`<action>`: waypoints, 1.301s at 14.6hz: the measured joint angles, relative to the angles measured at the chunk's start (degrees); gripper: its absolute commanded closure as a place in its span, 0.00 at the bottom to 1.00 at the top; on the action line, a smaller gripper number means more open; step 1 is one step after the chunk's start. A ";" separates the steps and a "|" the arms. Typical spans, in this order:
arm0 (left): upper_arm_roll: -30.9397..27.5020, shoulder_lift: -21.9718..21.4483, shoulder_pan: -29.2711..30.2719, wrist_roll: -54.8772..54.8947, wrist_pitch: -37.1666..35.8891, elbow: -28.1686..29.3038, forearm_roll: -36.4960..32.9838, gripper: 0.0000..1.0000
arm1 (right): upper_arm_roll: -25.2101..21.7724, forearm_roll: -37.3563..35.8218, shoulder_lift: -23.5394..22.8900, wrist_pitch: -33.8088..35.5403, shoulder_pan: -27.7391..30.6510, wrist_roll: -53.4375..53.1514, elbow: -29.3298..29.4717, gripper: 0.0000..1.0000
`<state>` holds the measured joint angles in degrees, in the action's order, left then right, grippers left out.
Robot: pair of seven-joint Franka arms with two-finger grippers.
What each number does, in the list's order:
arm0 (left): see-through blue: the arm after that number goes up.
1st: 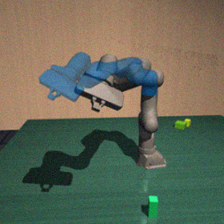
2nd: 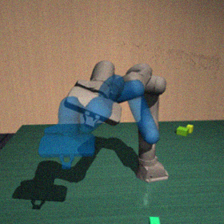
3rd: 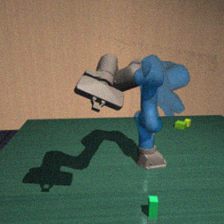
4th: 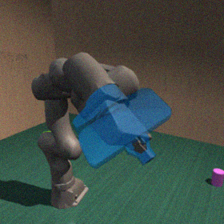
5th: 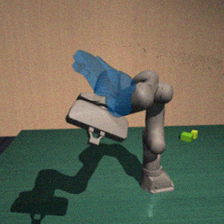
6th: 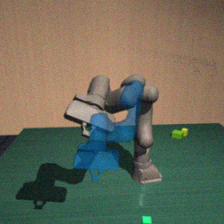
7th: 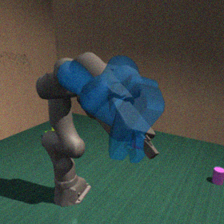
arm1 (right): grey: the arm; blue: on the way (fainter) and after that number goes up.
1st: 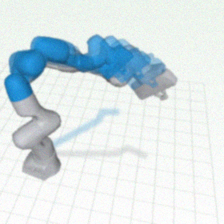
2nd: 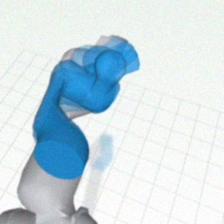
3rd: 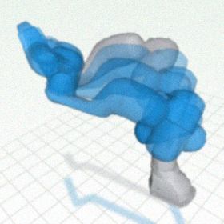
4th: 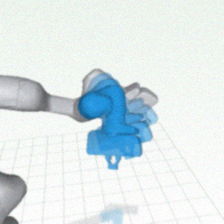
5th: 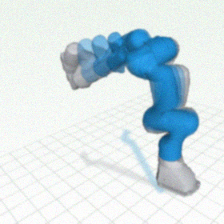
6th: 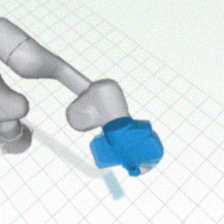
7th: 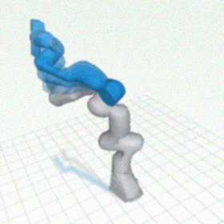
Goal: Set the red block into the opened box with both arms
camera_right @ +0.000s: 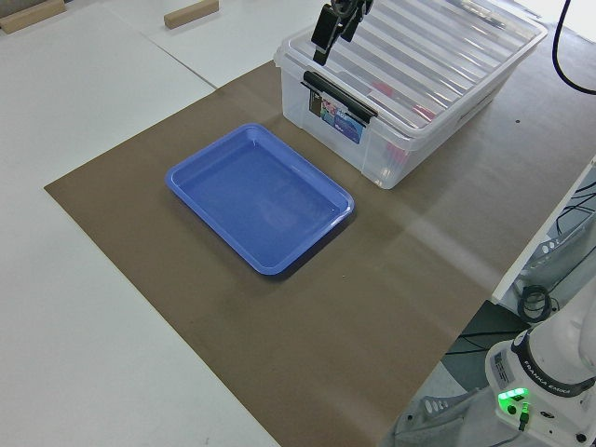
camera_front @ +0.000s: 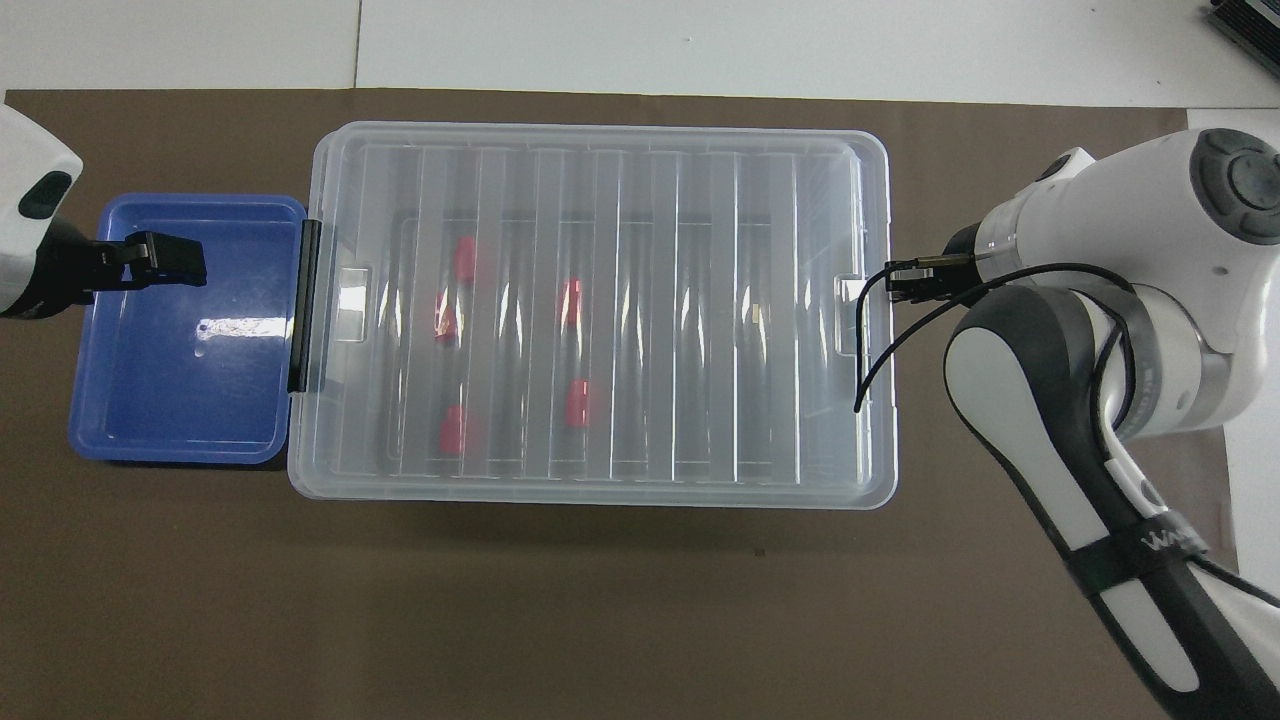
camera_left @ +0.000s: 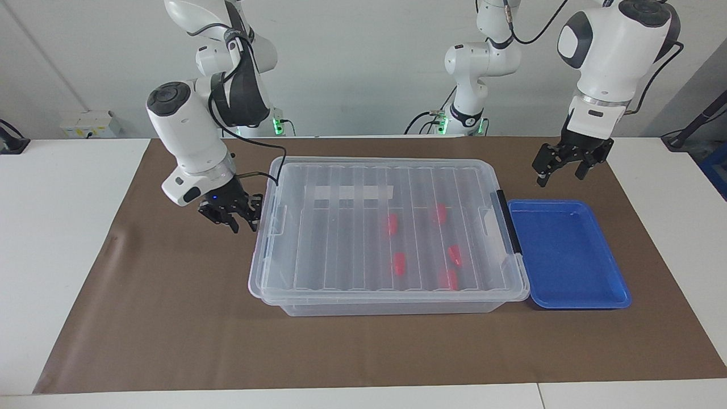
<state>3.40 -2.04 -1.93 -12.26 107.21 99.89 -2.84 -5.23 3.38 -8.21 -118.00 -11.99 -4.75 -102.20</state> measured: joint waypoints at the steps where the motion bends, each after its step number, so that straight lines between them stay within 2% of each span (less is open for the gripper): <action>1: -0.01 0.00 0.00 0.00 0.01 -0.01 0.00 0.00 | -0.04 -1.00 0.87 0.48 0.43 -0.08 0.13 0.00; 3: -0.02 -0.07 0.00 0.00 0.01 -0.02 0.00 0.00 | -0.13 -1.62 2.78 3.13 1.69 -0.09 0.79 0.00; 7: -0.02 -0.63 0.00 0.00 -0.94 -0.22 0.00 0.00 | -0.25 -1.83 6.19 12.96 4.89 -0.09 4.79 0.00; 13: -0.03 -2.24 0.00 0.02 -4.51 -2.11 0.00 0.00 | -0.85 -3.38 10.47 24.35 7.97 -0.09 6.89 0.00; 19: -0.03 -2.24 0.00 0.06 -4.60 -2.11 0.00 0.00 | -0.53 -5.04 10.74 26.07 7.84 -0.09 8.32 0.00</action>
<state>3.37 -4.27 -1.93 -12.20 102.61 97.78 -2.83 -5.76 -1.66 2.53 -91.93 -4.15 -4.84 -93.88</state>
